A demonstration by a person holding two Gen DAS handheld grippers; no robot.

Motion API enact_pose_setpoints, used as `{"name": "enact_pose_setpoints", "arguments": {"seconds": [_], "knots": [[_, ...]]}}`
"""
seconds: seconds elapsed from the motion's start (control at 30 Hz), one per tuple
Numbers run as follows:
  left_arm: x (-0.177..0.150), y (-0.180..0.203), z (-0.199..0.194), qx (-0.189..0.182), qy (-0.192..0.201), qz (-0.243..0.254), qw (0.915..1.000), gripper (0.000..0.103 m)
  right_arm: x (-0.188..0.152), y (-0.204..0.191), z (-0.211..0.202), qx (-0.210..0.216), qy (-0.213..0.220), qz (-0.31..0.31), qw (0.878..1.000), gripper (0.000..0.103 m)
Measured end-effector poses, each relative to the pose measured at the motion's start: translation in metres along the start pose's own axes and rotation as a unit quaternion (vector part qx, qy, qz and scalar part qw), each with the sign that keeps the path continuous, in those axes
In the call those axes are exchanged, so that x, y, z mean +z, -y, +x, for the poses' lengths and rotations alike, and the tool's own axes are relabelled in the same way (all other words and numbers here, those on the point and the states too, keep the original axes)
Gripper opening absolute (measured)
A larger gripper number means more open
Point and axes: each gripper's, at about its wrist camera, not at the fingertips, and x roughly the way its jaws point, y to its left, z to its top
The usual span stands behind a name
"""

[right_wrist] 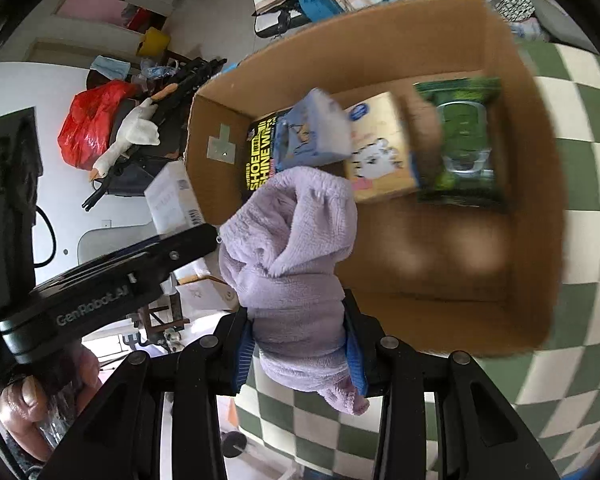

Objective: Organize soft objects
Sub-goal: 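Carry the white box and plush into the box and release them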

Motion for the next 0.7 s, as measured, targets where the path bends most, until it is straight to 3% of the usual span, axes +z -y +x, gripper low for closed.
{"name": "enact_pose_setpoints", "arguments": {"seconds": [0.1,0.33,0.43,0.5,0.57,0.63,0.7], "knots": [[0.009,-0.008,0.016,0.01,-0.018,0.003,0.9998,0.054,0.008,-0.007,0.026,0.001,0.001,0.008,1.0,0.041],[0.018,-0.019,0.039,-0.019,-0.059,0.0,0.9981,0.055,0.024,-0.017,0.064,0.011,0.005,0.026,1.0,0.042],[0.02,-0.023,0.045,-0.026,-0.074,-0.011,0.9969,0.055,0.03,-0.017,0.075,0.014,-0.005,0.03,0.999,0.045],[0.021,-0.027,0.047,-0.028,-0.077,-0.015,0.9966,0.056,0.032,-0.02,0.082,0.004,-0.009,0.023,1.0,0.058],[0.021,-0.029,0.049,-0.03,-0.082,-0.016,0.9961,0.06,0.033,-0.019,0.085,-0.003,-0.01,0.021,1.0,0.071],[0.02,-0.03,0.048,-0.032,-0.08,-0.016,0.9962,0.077,0.033,-0.018,0.089,0.0,-0.013,0.025,1.0,0.072],[0.021,-0.032,0.048,-0.03,-0.074,-0.014,0.9967,0.083,0.032,-0.015,0.088,-0.001,-0.014,0.029,0.999,0.073]]}}
